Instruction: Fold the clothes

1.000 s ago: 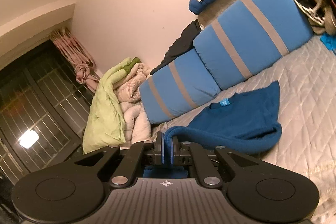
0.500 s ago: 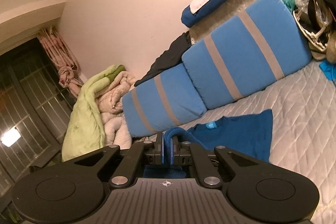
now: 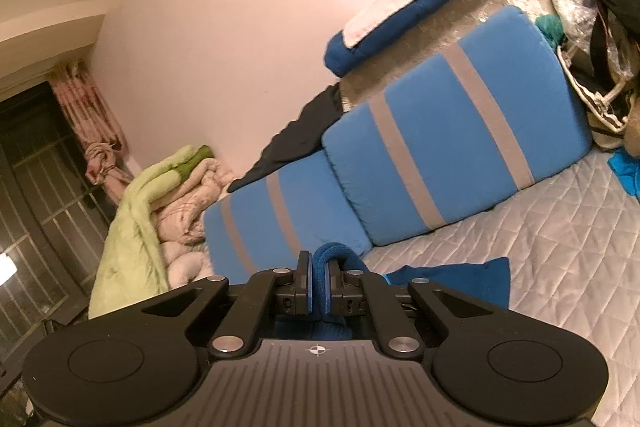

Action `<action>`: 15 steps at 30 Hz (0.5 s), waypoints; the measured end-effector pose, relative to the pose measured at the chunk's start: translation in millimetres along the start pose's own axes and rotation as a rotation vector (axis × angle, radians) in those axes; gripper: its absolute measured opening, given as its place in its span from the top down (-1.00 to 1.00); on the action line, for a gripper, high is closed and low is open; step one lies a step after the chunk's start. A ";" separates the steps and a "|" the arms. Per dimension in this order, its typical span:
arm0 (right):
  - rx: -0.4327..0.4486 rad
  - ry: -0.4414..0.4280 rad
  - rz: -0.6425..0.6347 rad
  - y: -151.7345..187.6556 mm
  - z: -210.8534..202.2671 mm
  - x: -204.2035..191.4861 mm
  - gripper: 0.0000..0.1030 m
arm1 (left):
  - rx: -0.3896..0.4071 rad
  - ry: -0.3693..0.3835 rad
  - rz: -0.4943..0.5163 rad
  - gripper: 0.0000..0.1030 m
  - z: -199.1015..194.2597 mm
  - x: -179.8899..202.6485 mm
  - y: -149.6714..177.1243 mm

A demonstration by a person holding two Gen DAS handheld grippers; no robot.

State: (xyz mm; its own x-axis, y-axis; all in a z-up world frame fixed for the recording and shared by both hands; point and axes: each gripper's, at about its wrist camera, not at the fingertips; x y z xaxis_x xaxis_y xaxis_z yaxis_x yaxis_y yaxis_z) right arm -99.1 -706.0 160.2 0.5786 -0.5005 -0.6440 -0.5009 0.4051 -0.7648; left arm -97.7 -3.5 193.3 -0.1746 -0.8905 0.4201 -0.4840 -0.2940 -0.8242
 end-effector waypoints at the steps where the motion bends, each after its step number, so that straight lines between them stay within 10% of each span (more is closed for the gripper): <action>1: 0.000 0.007 0.005 -0.3 3.6 4.3 0.85 | -0.005 -0.007 -0.004 0.88 5.9 -1.7 0.1; 15: -0.031 0.112 0.030 -15.8 64.3 61.6 0.85 | -0.077 -0.073 -0.036 0.87 85.6 -21.9 -13.2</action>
State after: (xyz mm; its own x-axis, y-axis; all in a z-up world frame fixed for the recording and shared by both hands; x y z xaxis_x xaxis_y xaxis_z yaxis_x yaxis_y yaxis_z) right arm -14.1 -694.0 131.6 0.4882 -0.5720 -0.6591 -0.5377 0.3978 -0.7434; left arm -14.1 -9.9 162.5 -0.0943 -0.9034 0.4182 -0.5540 -0.3014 -0.7760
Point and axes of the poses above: each gripper's, at about its wrist camera, not at the fingertips, and z roughly the way its jaws point, x to its right, y to its underside, and after that the axes turned 12 degrees about -y, right-handed
